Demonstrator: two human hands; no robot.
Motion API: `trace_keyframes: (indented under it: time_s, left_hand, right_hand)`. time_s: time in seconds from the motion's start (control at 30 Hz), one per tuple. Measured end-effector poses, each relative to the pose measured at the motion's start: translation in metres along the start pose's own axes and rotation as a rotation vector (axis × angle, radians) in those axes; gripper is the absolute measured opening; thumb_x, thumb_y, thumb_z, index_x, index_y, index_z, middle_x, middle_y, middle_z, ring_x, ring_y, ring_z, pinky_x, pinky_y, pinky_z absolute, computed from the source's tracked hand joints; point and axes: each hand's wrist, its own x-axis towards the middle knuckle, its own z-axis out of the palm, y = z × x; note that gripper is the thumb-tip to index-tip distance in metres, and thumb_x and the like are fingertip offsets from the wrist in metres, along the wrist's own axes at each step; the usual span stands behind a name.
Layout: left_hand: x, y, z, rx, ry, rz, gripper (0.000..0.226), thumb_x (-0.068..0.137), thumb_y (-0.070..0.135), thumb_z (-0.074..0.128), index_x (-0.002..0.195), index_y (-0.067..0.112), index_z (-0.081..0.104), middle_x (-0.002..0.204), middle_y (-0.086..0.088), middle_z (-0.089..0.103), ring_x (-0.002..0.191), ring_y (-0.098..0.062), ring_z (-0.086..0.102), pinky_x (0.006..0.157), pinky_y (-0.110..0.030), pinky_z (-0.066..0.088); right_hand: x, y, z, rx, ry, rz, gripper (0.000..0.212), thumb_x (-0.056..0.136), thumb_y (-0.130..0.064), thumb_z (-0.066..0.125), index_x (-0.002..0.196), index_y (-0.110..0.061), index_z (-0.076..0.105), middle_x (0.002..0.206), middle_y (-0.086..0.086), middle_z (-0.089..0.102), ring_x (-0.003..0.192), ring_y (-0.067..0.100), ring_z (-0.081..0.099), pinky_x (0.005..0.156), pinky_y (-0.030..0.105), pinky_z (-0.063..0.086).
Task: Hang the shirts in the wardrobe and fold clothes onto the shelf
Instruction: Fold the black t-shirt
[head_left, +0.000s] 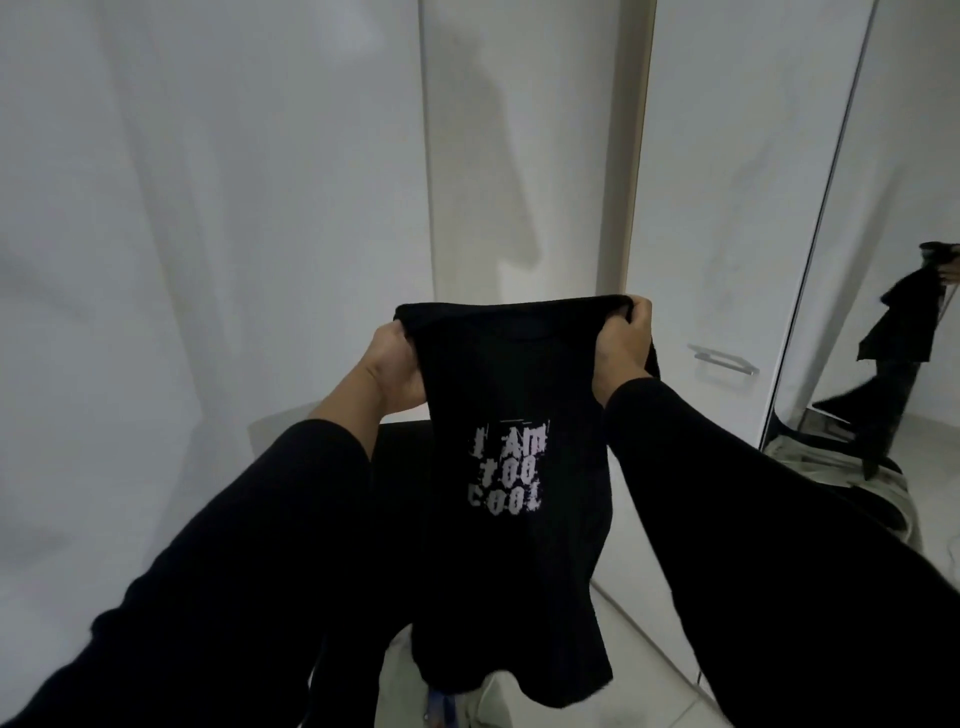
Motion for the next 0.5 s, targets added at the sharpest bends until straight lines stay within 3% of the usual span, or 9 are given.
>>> trace_keyframes:
  time_s: [0.07,0.17,0.23,0.33,0.4,0.5]
  left_hand:
    - [-0.007,0.000,0.002,0.016,-0.011,-0.042,0.046,0.100,0.033,0.023,0.100,0.013,0.064,0.073,-0.005,0.073,0.065,-0.018,0.069,0.056,-0.023,0.054]
    - [-0.012,0.001,0.004,0.050,-0.004,-0.086,0.051,0.100,0.035,0.024,0.076,0.011,0.063,0.046,-0.002,0.061,0.035,-0.015,0.057,0.037,-0.015,0.045]
    - [-0.014,0.001,0.003,0.071,0.000,-0.100,0.055,0.099,0.038,0.024,0.066,0.011,0.060,0.043,-0.001,0.057,0.032,-0.015,0.055,0.036,-0.015,0.043]
    - [-0.014,0.003,-0.005,0.075,0.017,-0.118,0.051,0.097,0.042,0.024,0.076,0.011,0.058,0.048,-0.003,0.062,0.039,-0.016,0.060,0.040,-0.018,0.048]
    - [-0.016,0.003,-0.011,0.085,0.016,-0.131,0.049,0.097,0.043,0.026,0.077,0.011,0.058,0.050,-0.003,0.063,0.041,-0.017,0.062,0.041,-0.019,0.049]
    - [-0.019,0.002,-0.023,0.103,0.054,-0.121,0.050,0.097,0.042,0.029,0.069,0.012,0.059,0.047,-0.002,0.061,0.038,-0.017,0.059,0.040,-0.017,0.047]
  right_hand:
    - [0.003,-0.002,0.002,0.014,-0.017,-0.004,0.021,0.099,-0.010,0.032,0.100,-0.022,0.049,0.098,0.001,0.055,0.092,0.019,0.052,0.084,0.032,0.047]
    - [0.002,-0.004,0.003,0.095,-0.138,0.062,0.027,0.099,-0.004,0.027,0.102,-0.020,0.048,0.088,-0.002,0.053,0.086,0.018,0.051,0.085,0.034,0.047]
    - [-0.002,-0.004,0.003,0.201,-0.246,0.151,0.028,0.099,-0.004,0.026,0.103,-0.019,0.049,0.090,0.001,0.054,0.082,0.017,0.052,0.084,0.036,0.048]
    - [-0.010,-0.002,0.002,0.358,-0.450,0.327,0.028,0.102,-0.014,0.030,0.103,-0.021,0.057,0.100,0.008,0.061,0.089,0.022,0.059,0.079,0.036,0.054]
    - [-0.012,-0.002,0.000,0.323,-0.579,0.438,0.032,0.103,-0.027,0.033,0.119,-0.017,0.058,0.112,0.012,0.064,0.098,0.026,0.062,0.079,0.038,0.056]
    - [-0.011,-0.004,0.000,0.171,-0.679,0.500,0.045,0.102,-0.039,0.034,0.126,-0.009,0.056,0.118,0.014,0.063,0.102,0.028,0.062,0.077,0.039,0.053]
